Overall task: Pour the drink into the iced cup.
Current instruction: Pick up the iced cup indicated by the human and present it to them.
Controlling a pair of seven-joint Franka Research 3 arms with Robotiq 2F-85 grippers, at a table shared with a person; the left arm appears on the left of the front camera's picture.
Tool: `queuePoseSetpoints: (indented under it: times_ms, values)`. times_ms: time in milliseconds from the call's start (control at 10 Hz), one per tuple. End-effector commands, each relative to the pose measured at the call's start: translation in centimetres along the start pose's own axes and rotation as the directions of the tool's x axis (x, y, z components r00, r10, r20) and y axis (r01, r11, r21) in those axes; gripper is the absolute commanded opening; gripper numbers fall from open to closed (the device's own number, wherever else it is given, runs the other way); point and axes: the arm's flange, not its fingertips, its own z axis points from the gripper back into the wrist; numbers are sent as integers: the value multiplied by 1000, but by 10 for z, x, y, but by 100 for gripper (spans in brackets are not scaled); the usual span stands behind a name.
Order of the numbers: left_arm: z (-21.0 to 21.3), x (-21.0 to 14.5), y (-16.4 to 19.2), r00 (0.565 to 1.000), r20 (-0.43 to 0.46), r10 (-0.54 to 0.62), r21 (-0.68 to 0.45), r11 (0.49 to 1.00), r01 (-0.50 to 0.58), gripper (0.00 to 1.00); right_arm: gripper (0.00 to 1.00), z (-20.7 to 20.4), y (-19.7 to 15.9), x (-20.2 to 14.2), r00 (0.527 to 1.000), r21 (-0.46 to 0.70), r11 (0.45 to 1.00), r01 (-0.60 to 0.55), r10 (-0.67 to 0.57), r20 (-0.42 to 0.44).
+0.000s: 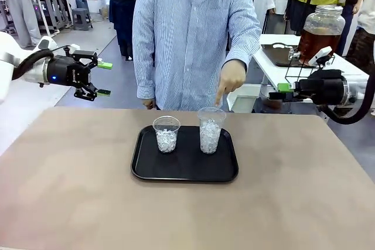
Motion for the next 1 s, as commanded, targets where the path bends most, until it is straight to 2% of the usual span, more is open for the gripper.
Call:
queuePoseSetpoints:
  times_ms: [0, 300, 500, 700, 800, 900]
  values:
    - [0, -1, -1, 1000, 6, -2, 1, 1000, 2, 100, 100, -14, -18, -12, 971, 33, 971, -237, 236, 31]
    - [0, -1, -1, 1000, 6, -2, 1, 1000, 2, 100, 100, -30, -42, -28, 883, 63, 881, -469, 470, 11]
    - [0, -1, -1, 1000, 6, -2, 1, 1000, 2, 100, 100, -40, -55, -35, 831, 57, 829, -556, 557, -2]
    - [0, -1, -1, 1000, 6, -2, 1, 1000, 2, 100, 100, -42, -60, -34, 811, 18, 811, -585, 585, 10]
    - [0, -1, -1, 1000, 6, -2, 1, 1000, 2, 100, 100, -40, -61, -35, 816, -9, 816, -578, 578, 3]
    - [0, -1, -1, 1000, 6, -2, 1, 1000, 2, 100, 100, -37, -58, -39, 831, 61, 829, -555, 557, -8]
